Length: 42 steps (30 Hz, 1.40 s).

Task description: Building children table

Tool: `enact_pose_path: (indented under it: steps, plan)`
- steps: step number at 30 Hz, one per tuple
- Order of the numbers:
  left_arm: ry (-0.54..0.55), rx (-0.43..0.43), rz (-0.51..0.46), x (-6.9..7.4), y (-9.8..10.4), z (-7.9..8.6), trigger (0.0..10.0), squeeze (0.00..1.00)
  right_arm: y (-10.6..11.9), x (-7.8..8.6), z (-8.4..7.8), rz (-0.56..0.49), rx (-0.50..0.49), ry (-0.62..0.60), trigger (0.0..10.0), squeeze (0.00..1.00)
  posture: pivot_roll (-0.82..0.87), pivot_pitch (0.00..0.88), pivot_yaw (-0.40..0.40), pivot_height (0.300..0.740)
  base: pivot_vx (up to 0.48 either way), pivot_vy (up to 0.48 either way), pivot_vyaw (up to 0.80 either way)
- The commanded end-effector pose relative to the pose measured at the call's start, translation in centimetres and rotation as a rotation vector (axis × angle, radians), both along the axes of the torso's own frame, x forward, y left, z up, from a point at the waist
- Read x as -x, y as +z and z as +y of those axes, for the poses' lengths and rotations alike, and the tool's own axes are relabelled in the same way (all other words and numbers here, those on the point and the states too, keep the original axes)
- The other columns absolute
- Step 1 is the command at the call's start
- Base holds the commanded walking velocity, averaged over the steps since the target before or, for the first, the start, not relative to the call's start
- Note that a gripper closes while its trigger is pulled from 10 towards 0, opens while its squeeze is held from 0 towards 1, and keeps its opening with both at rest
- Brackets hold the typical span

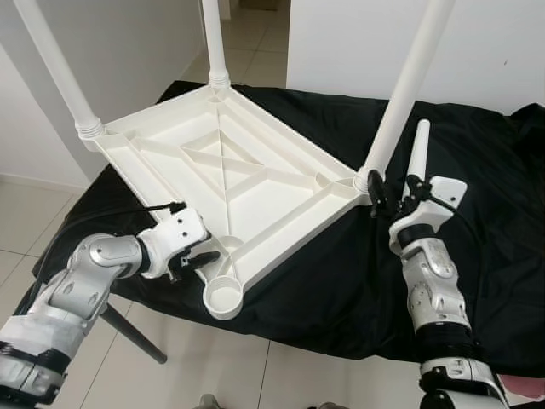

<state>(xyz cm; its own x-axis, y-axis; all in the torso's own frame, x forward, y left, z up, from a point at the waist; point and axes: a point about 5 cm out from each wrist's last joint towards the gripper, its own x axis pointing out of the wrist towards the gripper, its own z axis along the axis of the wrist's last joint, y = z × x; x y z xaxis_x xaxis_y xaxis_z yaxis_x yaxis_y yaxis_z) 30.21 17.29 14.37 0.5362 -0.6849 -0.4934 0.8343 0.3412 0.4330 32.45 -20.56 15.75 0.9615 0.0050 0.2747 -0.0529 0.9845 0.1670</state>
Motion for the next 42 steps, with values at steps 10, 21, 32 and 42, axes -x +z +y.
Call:
enact_pose_path:
  steps: [10,21,32,42]
  plan:
    - [0.018,0.009,-0.067,0.3,-0.7,-2.0,10.0,0.00,0.0,0.6,-0.1,0.001,-0.010,-0.008,10.0,0.00,-0.02,0.019,0.043,0.740,0.000,0.000,0.00]
    - [-0.007,0.071,-0.067,0.5,-1.4,-4.5,10.0,0.00,-0.4,1.4,0.1,0.010,-0.025,-0.021,10.0,0.00,-0.03,0.015,0.063,0.740,0.000,0.000,0.00]
    - [-0.046,0.113,-0.092,-1.2,2.1,-1.8,10.0,0.00,-1.7,2.6,0.3,0.051,-0.031,-0.026,10.0,0.00,-0.03,0.015,0.080,0.740,0.000,0.000,0.00]
    - [-0.114,-0.024,0.017,-2.7,0.9,0.1,10.0,1.00,-3.0,3.5,0.4,0.095,-0.011,-0.016,10.0,0.00,-0.04,0.006,0.089,0.740,0.000,0.000,0.00]
